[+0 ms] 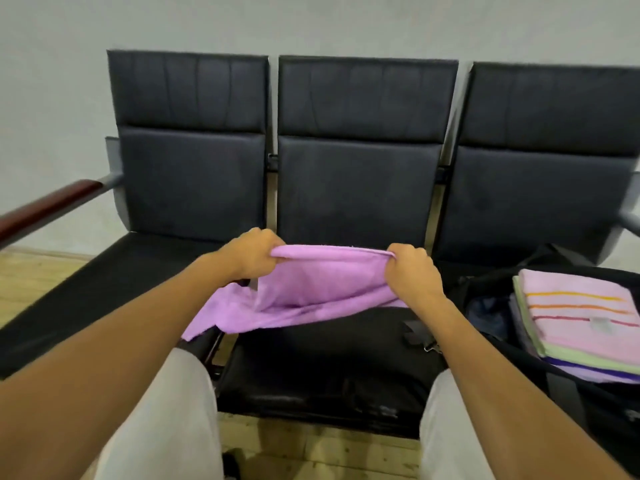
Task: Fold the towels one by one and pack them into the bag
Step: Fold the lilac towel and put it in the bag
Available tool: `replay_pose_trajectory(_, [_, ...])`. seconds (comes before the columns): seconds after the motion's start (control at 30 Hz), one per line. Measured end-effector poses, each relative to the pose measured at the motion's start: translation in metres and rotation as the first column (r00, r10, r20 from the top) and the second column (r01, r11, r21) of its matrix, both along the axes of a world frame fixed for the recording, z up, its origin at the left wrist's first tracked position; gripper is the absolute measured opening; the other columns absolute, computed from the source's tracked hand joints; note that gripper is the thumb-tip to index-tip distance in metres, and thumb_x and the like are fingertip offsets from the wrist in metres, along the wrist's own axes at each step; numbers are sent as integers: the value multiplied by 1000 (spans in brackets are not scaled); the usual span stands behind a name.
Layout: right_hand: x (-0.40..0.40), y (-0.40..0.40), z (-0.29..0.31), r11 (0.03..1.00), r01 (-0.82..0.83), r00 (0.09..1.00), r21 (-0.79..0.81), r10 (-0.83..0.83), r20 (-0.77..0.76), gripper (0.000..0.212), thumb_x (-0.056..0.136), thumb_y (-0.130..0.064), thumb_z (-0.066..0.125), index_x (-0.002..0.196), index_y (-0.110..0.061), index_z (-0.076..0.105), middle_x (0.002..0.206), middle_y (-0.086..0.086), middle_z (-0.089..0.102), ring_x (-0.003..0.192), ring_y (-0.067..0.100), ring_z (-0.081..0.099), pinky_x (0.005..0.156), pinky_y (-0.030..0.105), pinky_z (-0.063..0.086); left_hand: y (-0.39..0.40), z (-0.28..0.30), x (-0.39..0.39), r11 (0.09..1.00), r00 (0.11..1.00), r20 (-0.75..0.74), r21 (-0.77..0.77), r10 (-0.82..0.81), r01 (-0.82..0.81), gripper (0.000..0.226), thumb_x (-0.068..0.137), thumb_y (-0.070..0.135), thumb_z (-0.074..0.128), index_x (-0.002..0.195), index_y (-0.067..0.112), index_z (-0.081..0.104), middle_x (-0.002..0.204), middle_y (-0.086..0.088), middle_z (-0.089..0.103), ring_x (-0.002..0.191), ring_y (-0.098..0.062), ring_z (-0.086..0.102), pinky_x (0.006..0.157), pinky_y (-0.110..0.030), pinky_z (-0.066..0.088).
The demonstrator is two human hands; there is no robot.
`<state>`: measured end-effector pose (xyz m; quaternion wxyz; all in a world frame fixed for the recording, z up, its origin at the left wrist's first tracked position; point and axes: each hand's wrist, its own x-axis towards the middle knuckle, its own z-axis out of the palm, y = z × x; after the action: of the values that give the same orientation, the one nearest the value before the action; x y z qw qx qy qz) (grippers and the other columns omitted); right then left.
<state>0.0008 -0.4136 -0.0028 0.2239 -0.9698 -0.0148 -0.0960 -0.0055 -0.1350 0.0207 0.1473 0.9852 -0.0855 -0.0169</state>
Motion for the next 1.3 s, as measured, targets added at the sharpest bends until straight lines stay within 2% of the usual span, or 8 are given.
replay_pose_trajectory(0.27, [-33,-25,99,990,-117,986,82,106,127,35,96,-34,50,69,-13,57,69,5,57,66,27,57,54,31,41,-10,94,-29,1000,977,212,16,6,-10,18,84,4,48,83,21,53,86,-4,59,80,-28,59,72,-42,50])
replay_pose_trajectory(0.4, [-59,-38,144,976,-193,971,-104,205,124,60,74,-71,68,64,-15,49,63,1,55,58,19,52,51,31,38,-12,133,-45,999,963,271,45,3,-15,21,84,4,46,73,22,47,87,-7,58,78,-30,57,67,-40,47])
replay_pose_trajectory(0.53, [-79,-47,185,965,-151,965,-214,191,179,30,83,-41,72,71,-20,54,71,-2,55,65,20,54,52,29,37,-18,179,-68,998,952,302,-4,-52,56,16,87,12,53,75,1,59,73,-11,60,67,-26,55,59,-38,41])
replay_pose_trajectory(0.63, [-84,-51,207,948,-81,947,-306,169,273,7,86,-16,58,80,-13,58,73,2,55,70,29,57,57,32,40,-24,211,-88,990,933,344,118,-108,70,40,82,40,73,63,9,57,58,0,54,52,-15,47,53,-32,39])
replay_pose_trajectory(0.77, [-85,-55,223,911,-13,948,-412,143,285,7,86,-6,54,83,-12,57,72,2,48,70,30,53,61,35,41,-29,229,-95,944,905,420,322,-68,-78,25,80,23,65,61,15,51,59,-2,52,52,-18,47,54,-33,41])
replay_pose_trajectory(0.97, [-71,-73,223,961,-37,970,-273,101,222,17,85,-5,57,69,-9,51,69,9,54,56,23,49,51,32,42,-33,220,-73,999,880,473,-37,42,-28,14,75,4,63,65,-4,58,60,-22,56,51,-23,42,52,-35,39])
replay_pose_trajectory(1.17, [-52,-82,203,968,-186,972,-170,207,114,21,91,-14,56,70,-14,53,71,7,58,62,24,53,54,31,42,-40,199,-57,955,897,433,-292,87,49,17,78,-9,46,64,-3,53,57,-12,47,53,-19,42,53,-30,35])
replay_pose_trajectory(1.3, [-42,-83,181,948,-315,949,-37,316,12,22,94,-29,63,86,-8,61,83,6,64,74,24,57,61,30,42,-40,180,-50,860,956,264,-509,126,27,18,88,2,41,72,7,46,63,-6,39,55,-17,33,46,-25,27])
